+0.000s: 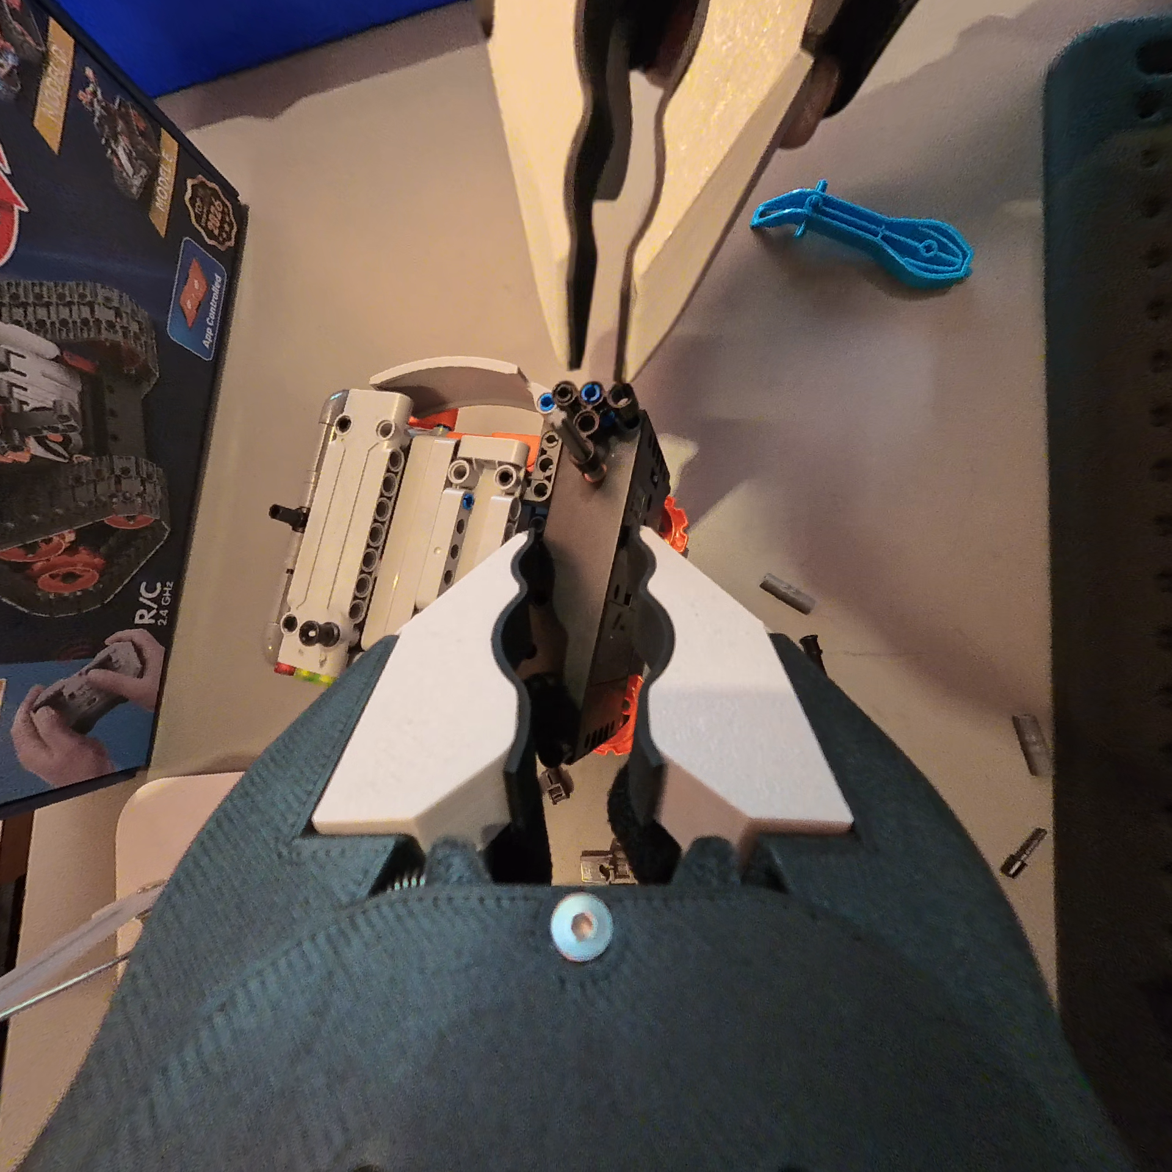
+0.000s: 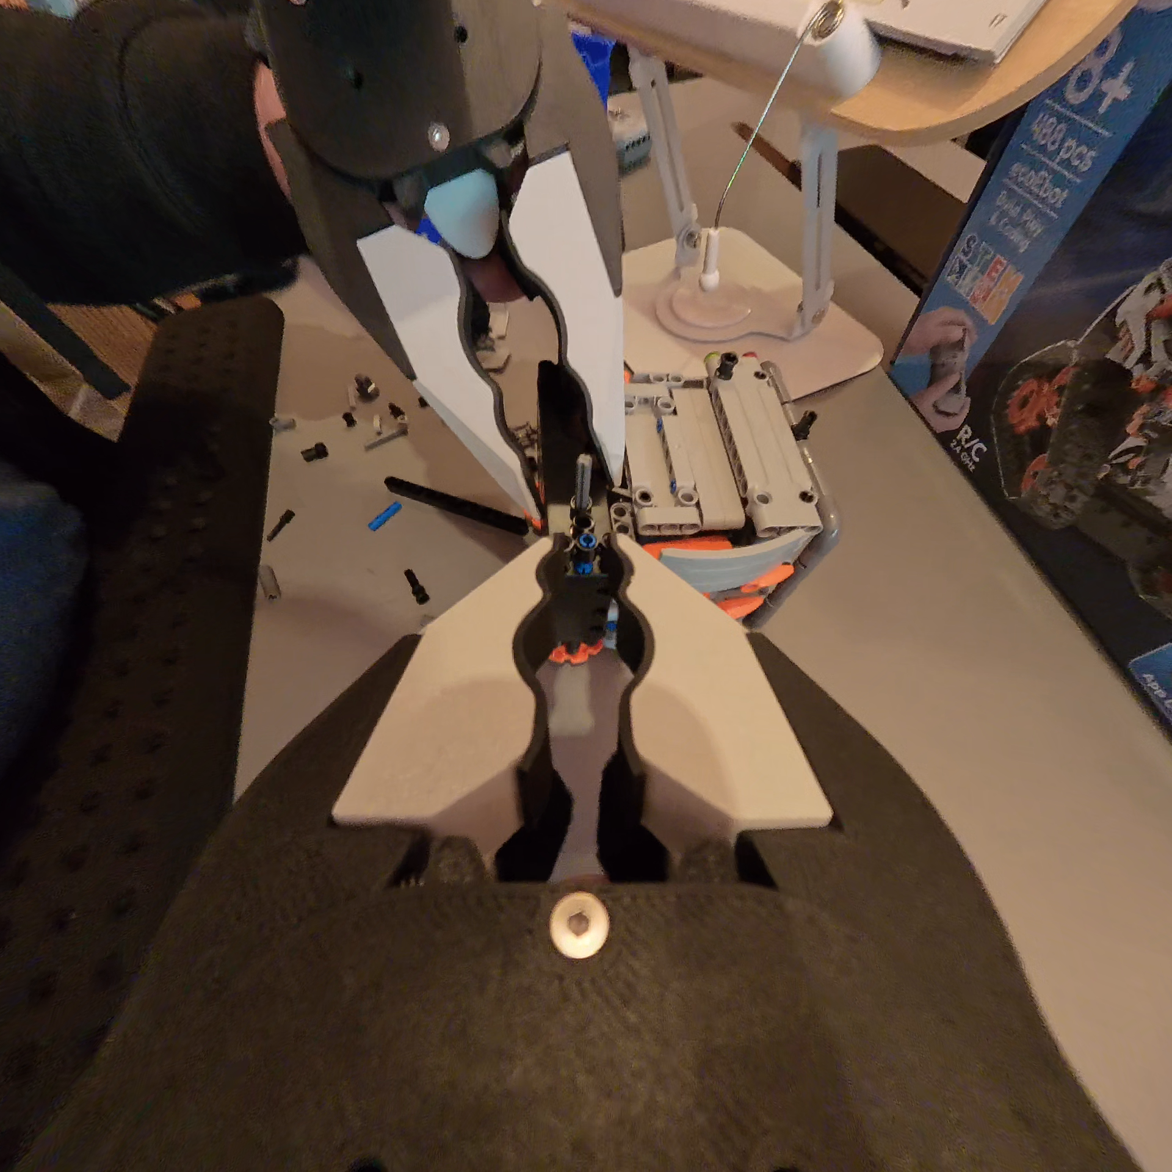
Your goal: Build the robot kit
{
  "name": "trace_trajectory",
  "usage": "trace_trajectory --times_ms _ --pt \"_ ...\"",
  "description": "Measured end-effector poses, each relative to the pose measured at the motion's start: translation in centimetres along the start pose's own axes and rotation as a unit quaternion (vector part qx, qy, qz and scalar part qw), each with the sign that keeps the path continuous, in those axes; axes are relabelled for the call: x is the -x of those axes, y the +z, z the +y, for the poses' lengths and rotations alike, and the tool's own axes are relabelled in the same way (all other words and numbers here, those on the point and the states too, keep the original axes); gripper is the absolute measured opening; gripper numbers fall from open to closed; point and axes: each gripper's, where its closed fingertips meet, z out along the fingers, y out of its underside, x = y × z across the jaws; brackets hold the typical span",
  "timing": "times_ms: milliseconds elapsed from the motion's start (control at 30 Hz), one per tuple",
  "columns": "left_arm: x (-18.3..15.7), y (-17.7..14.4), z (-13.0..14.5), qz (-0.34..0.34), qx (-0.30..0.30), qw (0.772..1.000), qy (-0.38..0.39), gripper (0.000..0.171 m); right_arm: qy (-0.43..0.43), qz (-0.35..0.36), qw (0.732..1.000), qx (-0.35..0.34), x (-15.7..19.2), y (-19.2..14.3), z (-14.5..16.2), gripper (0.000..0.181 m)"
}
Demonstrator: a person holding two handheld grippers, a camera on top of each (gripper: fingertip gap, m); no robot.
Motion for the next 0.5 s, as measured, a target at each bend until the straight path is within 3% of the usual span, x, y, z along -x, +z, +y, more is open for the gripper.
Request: trace_trajectory --times_ms 67,200,500 --pt "-0.07 0.09 -0.03 -0.001 0.004 1.000 0.004 0.026 0.004 -0.002 1.000 -0.006 -0.12 -0.05 -0.07 0.022" --pt "-0.09 0.12 -0.04 -0.001 0.005 1.000 0.005 0.026 -0.018 0.001 1.000 -0.002 0.20 0.20 -0.34 0.022" --pt "-0.14 0.20 -0.05 -0.005 0.008 1.000 0.010 0.026 -0.029 -0.006 0.999 0.022 0.50 0.68 0.33 0.010"
